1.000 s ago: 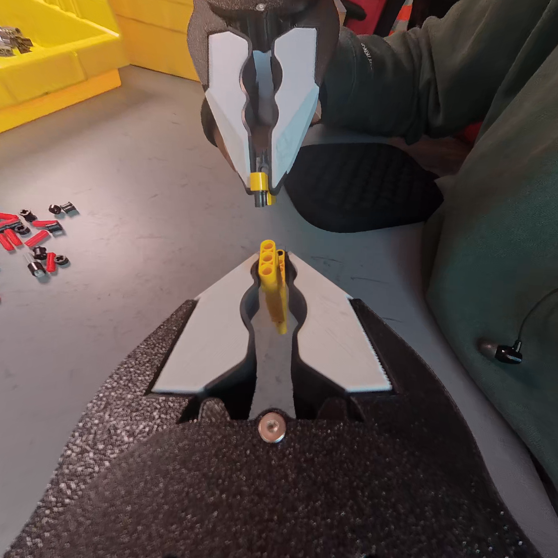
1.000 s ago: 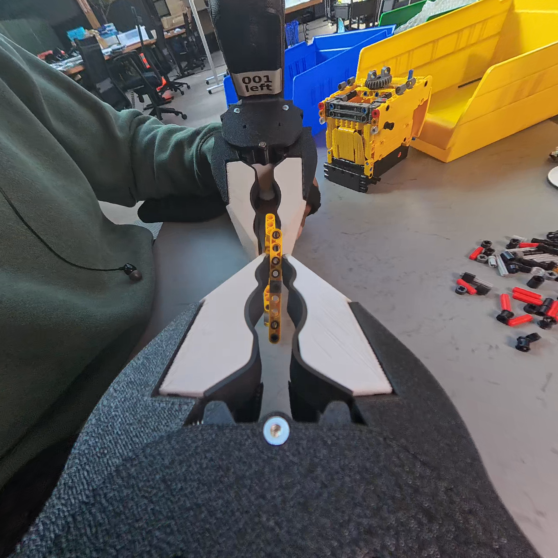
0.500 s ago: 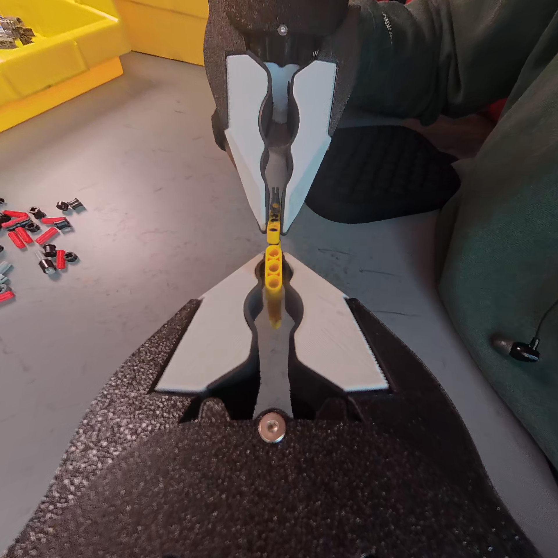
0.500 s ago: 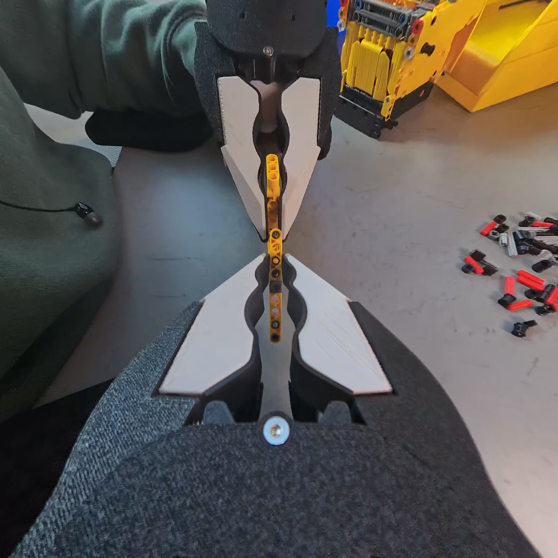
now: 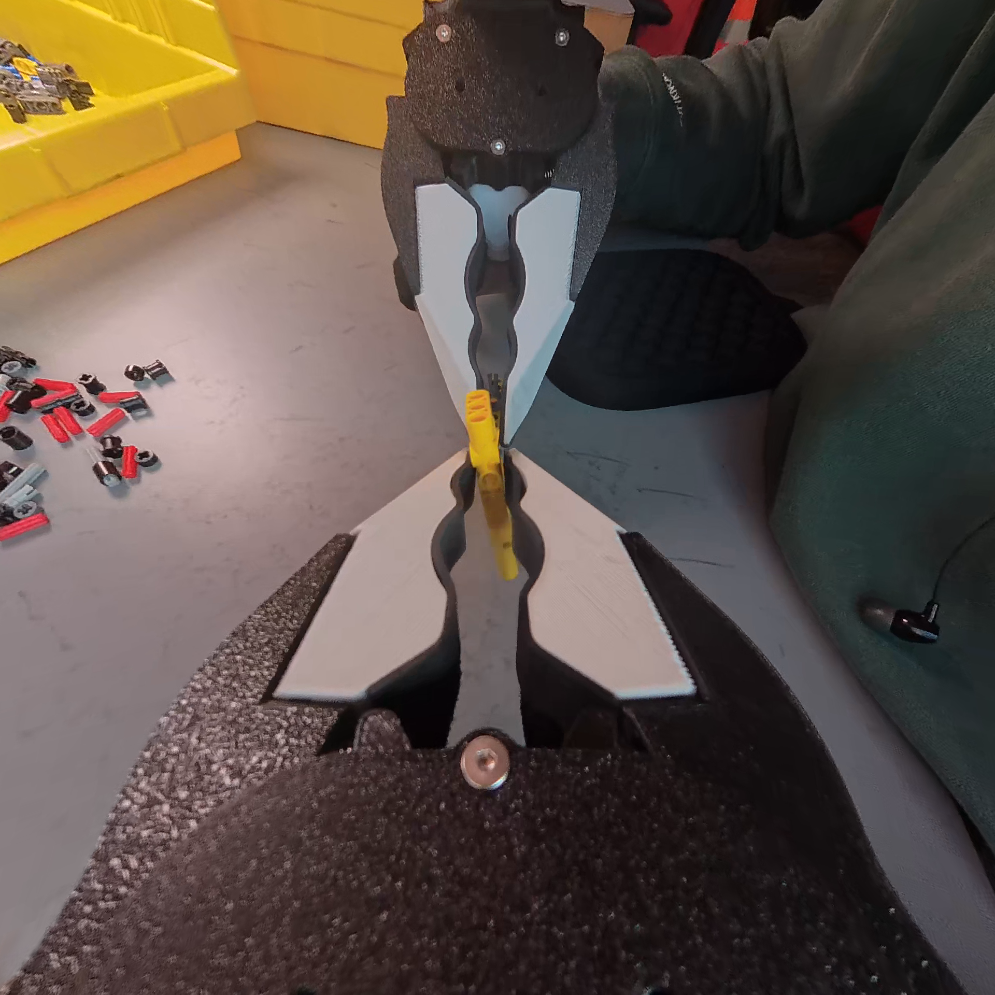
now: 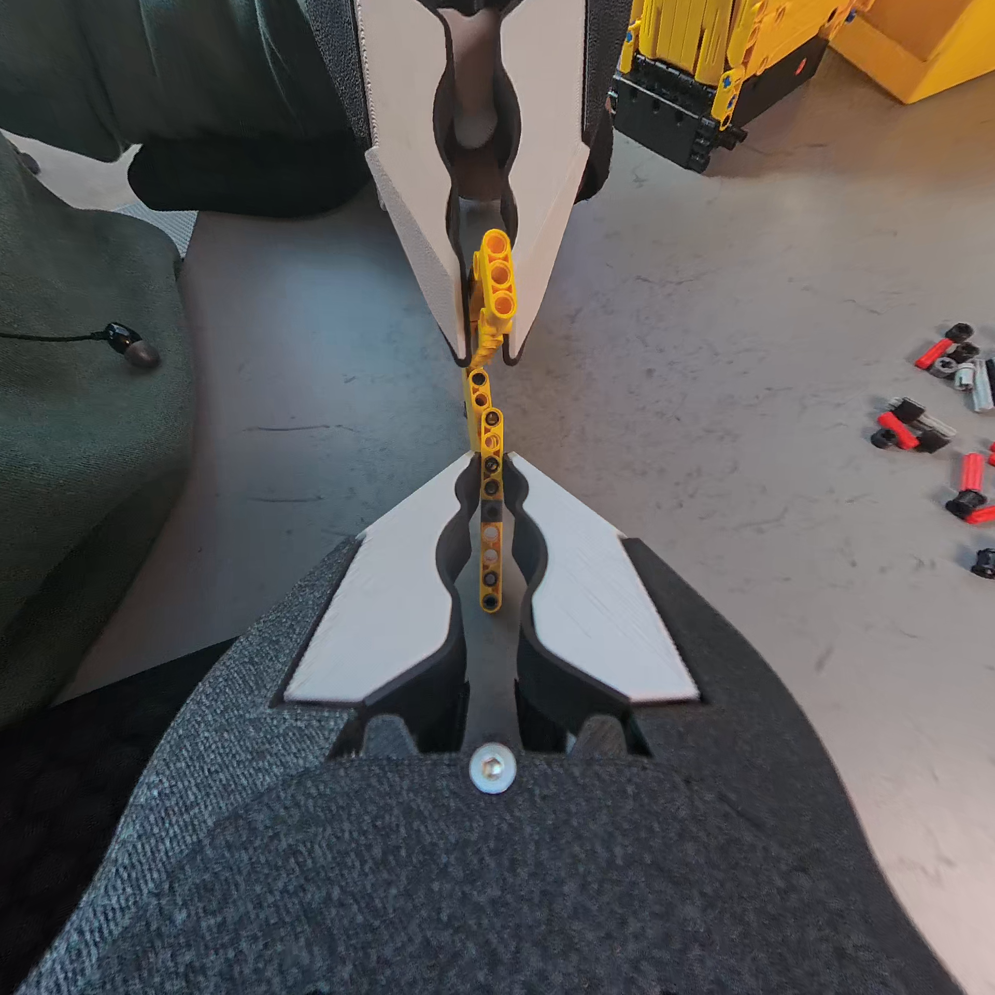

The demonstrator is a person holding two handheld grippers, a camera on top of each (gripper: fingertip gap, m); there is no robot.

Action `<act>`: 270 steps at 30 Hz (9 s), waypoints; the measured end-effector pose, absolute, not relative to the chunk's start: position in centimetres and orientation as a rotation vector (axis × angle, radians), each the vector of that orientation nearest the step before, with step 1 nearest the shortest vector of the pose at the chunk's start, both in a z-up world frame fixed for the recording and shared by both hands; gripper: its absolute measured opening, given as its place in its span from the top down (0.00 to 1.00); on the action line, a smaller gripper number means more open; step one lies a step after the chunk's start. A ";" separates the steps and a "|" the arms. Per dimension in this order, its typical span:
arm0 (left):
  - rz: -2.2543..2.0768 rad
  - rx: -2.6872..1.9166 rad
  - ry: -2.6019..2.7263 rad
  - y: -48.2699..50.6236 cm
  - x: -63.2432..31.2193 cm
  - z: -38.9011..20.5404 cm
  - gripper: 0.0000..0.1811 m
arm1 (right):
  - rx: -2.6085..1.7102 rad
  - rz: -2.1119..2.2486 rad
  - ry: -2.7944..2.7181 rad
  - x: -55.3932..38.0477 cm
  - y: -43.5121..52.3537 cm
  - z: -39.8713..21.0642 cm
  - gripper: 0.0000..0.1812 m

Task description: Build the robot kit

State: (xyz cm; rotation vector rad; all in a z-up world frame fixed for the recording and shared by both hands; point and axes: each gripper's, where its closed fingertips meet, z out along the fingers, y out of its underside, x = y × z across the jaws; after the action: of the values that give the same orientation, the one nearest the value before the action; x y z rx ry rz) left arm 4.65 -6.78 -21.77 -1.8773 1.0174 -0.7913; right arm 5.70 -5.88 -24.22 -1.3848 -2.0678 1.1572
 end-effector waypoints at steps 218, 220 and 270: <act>-1.467 -1.994 0.274 -4.8 3.5 -20.2 0.92 | -0.810 0.249 -2.083 -0.1 -4.7 -21.9 0.53; -1.450 -1.979 0.282 -4.7 3.4 -19.9 0.92 | -0.829 0.268 -2.033 -0.4 -4.2 -21.1 0.53; -1.423 -1.905 0.144 -3.1 0.5 -19.4 0.96 | -0.917 0.527 -1.704 0.6 -0.2 -17.5 0.49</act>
State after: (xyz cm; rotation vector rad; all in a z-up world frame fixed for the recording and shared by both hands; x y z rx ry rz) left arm 0.55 -3.14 -19.40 -1.9051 0.1444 -1.4234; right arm 0.62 -0.23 -17.46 -0.9167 -1.7042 0.5274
